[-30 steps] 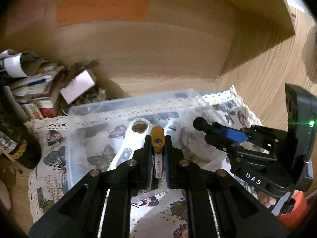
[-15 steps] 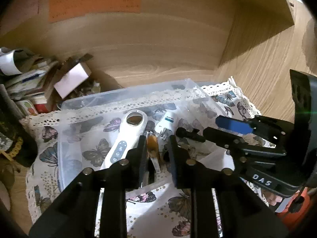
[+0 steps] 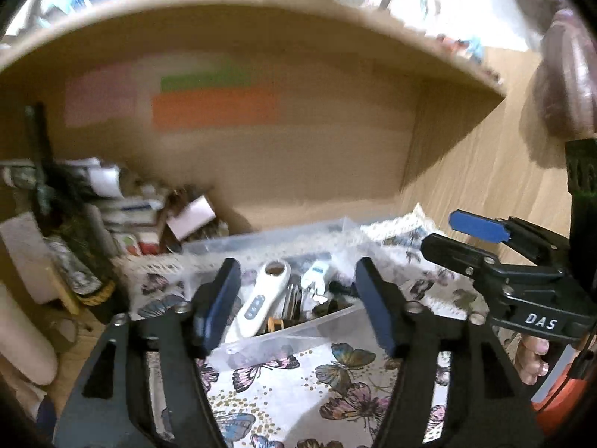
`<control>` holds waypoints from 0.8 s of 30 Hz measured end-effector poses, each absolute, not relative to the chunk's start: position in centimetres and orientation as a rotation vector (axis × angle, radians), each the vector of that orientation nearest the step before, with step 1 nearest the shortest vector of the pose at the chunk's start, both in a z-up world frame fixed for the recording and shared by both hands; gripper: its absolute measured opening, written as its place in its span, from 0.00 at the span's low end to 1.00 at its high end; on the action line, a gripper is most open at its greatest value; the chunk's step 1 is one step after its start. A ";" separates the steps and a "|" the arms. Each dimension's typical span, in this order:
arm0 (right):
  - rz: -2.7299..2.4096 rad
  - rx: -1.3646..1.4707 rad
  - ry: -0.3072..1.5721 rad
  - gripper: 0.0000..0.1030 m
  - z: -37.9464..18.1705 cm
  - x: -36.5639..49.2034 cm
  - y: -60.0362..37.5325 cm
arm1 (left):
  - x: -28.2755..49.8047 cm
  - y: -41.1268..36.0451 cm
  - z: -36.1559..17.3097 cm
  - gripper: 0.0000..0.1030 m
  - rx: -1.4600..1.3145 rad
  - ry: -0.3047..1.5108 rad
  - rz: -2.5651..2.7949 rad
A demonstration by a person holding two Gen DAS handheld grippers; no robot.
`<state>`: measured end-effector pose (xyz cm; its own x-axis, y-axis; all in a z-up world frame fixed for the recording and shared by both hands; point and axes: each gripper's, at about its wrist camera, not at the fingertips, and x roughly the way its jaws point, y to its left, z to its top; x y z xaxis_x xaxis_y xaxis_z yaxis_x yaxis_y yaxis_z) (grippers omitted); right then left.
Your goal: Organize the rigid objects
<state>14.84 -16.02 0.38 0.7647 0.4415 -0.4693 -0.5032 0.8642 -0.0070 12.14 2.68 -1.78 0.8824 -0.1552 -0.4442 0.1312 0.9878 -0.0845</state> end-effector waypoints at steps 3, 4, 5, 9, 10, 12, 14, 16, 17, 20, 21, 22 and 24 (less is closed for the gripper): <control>0.515 -0.127 0.393 0.73 1.8 12.3 -16.7 | 9.0 2.6 -0.3 0.76 -0.052 0.387 -0.127; 0.519 -0.124 0.369 0.77 2.2 11.4 -16.8 | 8.3 2.5 0.1 0.81 -0.050 0.368 -0.120; 0.522 -0.121 0.344 0.79 2.6 10.5 -17.0 | 7.5 2.4 0.4 0.87 -0.049 0.348 -0.112; 0.532 -0.101 0.288 0.95 3.7 8.0 -17.5 | 4.1 2.1 1.5 0.98 -0.041 0.262 -0.063; 0.530 -0.088 0.277 1.00 3.9 7.4 -17.7 | 3.5 2.1 1.7 0.99 -0.042 0.249 -0.058; 0.536 -0.069 0.262 1.00 4.3 6.5 -18.1 | 2.3 2.0 2.0 1.00 -0.044 0.225 -0.055; 0.542 -0.051 0.254 1.00 4.6 5.8 -18.3 | 1.5 2.0 2.2 1.00 -0.045 0.210 -0.052; 0.540 -0.043 0.249 1.00 4.8 5.3 -18.6 | 0.8 2.1 2.4 1.00 -0.045 0.198 -0.049; 0.539 -0.042 0.247 1.00 4.8 5.0 -18.6 | 0.5 2.1 2.4 1.00 -0.046 0.193 -0.048; 0.529 -0.048 0.245 1.00 4.7 4.5 -18.6 | 0.1 2.2 2.4 1.00 -0.053 0.189 -0.047; 0.528 -0.049 0.244 1.00 4.7 4.4 -18.6 | -0.1 2.3 2.4 1.00 -0.057 0.188 -0.046; 0.527 -0.049 0.244 1.00 4.7 4.3 -18.7 | -0.1 2.3 2.4 1.00 -0.060 0.188 -0.045; 0.527 -0.050 0.242 1.00 4.6 4.2 -18.7 | -0.2 2.3 2.4 1.00 -0.063 0.187 -0.046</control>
<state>4.16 -18.65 4.64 0.8363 0.4921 -0.2416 -0.5038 0.8637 0.0153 -0.19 2.30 2.42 0.9814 -0.0516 -0.1847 0.0399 0.9970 -0.0666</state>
